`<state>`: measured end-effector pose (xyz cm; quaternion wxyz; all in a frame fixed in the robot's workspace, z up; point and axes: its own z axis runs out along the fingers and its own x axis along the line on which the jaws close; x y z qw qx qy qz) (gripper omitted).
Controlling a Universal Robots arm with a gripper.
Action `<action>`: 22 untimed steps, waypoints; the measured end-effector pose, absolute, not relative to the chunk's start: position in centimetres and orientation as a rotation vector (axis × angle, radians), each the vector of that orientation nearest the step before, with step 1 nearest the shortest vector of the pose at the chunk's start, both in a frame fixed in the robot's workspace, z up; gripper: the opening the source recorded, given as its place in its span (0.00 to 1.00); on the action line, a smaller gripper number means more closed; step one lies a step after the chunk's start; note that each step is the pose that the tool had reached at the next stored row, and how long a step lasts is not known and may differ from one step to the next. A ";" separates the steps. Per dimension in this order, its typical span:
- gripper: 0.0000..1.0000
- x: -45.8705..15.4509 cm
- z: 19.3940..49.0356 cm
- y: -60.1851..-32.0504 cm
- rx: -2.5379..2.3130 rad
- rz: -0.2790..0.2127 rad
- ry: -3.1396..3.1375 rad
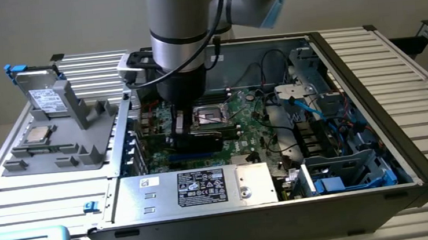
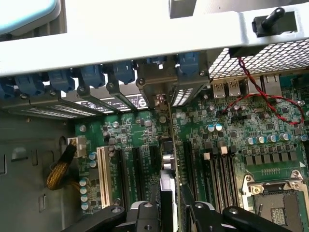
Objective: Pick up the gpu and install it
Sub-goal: 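Insert the gpu into the slot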
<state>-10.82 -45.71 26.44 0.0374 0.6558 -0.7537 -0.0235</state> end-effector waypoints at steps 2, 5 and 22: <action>0.27 -10.9 26.4 -45.7 2.012 -0.072 -2.313; 0.27 -10.9 26.4 -45.7 2.012 -0.072 -2.313; 0.27 -10.7 26.4 -45.6 2.071 -0.070 -2.260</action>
